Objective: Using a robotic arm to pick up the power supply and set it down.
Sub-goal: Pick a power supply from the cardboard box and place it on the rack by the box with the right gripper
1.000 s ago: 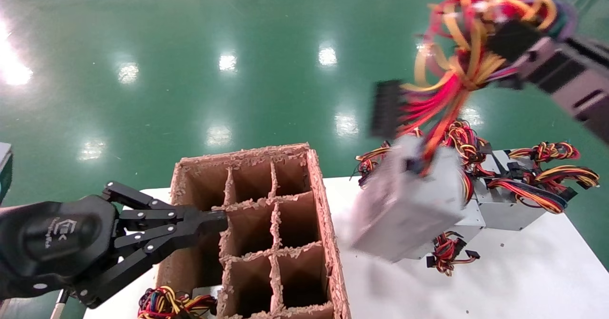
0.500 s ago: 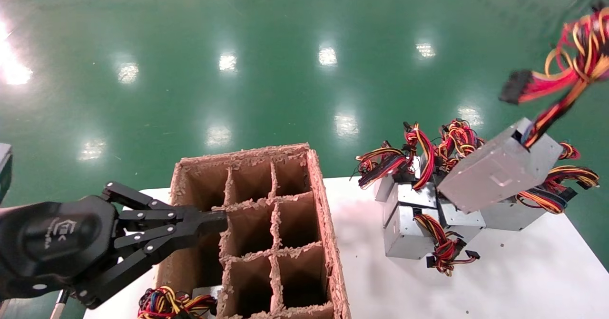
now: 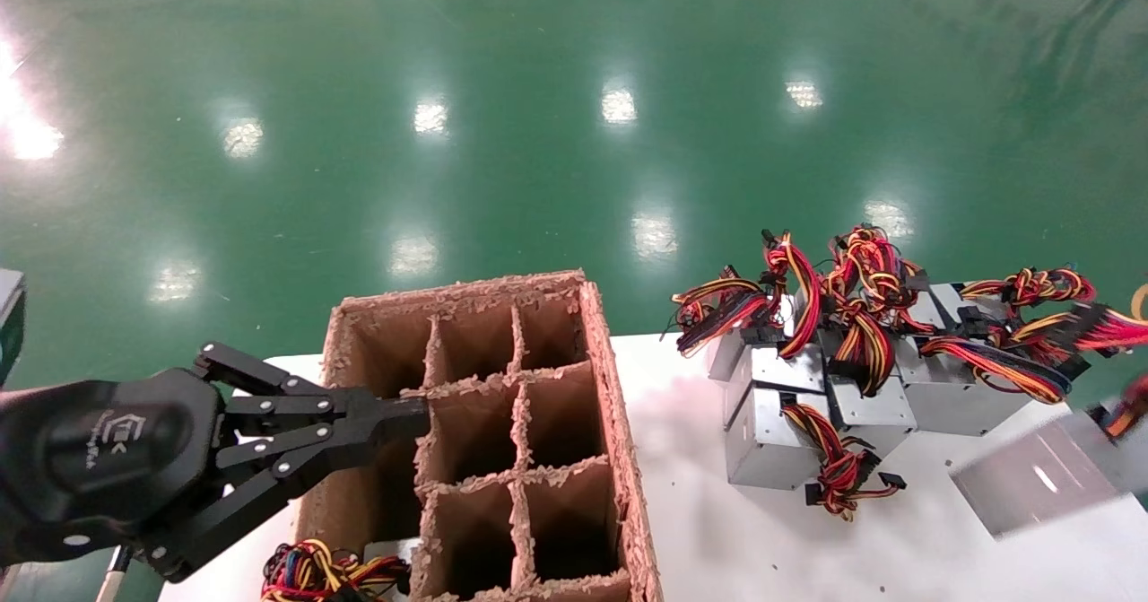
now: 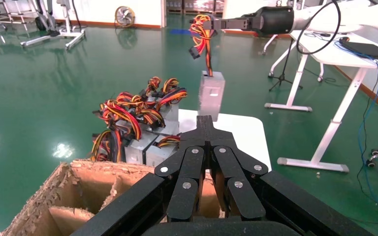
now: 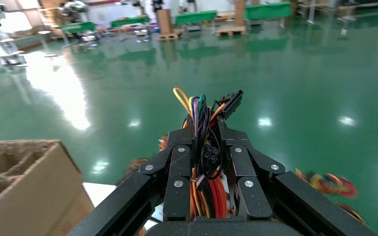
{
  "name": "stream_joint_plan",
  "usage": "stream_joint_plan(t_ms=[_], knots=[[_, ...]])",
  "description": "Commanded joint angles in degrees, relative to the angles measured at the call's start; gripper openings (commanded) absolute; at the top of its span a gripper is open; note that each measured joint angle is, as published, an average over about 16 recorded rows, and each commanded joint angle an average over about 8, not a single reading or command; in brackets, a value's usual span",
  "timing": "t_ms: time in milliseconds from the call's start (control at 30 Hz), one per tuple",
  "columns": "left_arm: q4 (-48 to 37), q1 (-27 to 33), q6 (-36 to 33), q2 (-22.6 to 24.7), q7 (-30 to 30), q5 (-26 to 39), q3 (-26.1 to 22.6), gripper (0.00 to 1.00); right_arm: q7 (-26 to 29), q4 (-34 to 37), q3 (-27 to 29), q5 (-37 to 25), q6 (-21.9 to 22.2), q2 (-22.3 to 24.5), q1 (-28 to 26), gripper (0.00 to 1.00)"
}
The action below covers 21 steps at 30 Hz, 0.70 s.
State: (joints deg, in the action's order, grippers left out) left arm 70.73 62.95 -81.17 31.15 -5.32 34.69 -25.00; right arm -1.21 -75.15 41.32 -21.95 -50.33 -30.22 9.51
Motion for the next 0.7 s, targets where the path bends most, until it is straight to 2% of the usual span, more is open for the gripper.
stream_joint_plan(t_ms=[33,200,333,500,700], knots=[[0.0,0.0,0.0,0.0,0.0,0.0,0.0,0.00,0.4,-0.8,2.7,-0.5,1.1,-0.9,3.1,0.00],[0.0,0.0,0.0,0.0,0.0,0.0,0.0,0.00,1.9,-1.4,5.6,-2.8,3.2,-0.9,8.4,0.00],[0.0,0.0,0.0,0.0,0.0,0.0,0.0,0.00,2.3,-1.6,4.8,-3.6,4.5,-0.9,9.1,0.00],[0.0,0.0,0.0,0.0,0.0,0.0,0.0,0.00,1.5,-1.3,-0.5,-4.2,7.2,-1.0,5.2,0.00],[0.0,0.0,0.0,0.0,0.0,0.0,0.0,0.00,0.4,-0.9,-9.3,-5.4,12.6,-1.1,-2.8,0.00]])
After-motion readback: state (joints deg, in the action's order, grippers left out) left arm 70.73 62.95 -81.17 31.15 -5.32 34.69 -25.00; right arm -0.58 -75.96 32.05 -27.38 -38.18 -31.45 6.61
